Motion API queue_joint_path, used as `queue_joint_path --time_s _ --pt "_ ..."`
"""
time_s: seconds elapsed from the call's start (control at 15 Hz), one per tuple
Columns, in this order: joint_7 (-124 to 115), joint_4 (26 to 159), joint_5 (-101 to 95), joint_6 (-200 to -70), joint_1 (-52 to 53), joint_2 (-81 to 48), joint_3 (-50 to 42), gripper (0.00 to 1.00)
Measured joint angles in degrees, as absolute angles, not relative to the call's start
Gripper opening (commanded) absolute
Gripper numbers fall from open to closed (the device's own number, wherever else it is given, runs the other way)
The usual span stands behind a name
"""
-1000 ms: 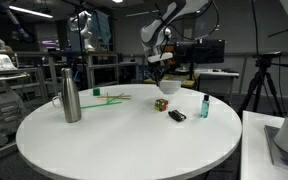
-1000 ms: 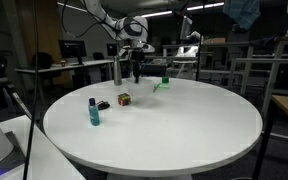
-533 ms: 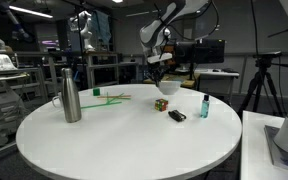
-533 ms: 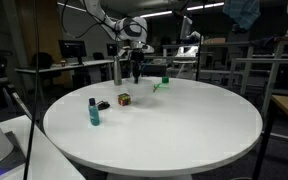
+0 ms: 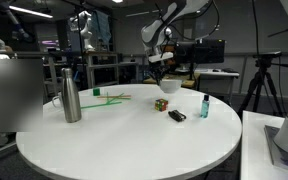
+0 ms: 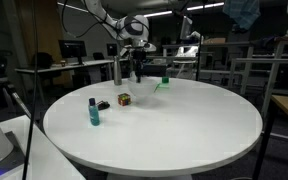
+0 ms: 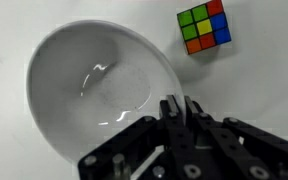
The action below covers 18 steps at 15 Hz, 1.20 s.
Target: Move the bowl to the right and put the rubik's cube inside it
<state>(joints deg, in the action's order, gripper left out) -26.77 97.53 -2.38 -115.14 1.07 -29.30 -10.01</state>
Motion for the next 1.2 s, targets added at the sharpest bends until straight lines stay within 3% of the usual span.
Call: queue_joint_path --time_s 0.4,0.47,1.13,1.2 --pt "-26.77 96.83 -2.99 -115.45 0.61 -29.12 -11.15 0.03" --pt "-26.77 96.79 -3.04 -115.45 0.61 -29.12 -11.18 0.11" --pt "-26.77 96.71 -3.05 -115.6 0.61 -29.11 -11.18 0.11" --pt "-26.77 96.71 -3.05 -115.6 0.61 -29.11 -11.18 0.03"
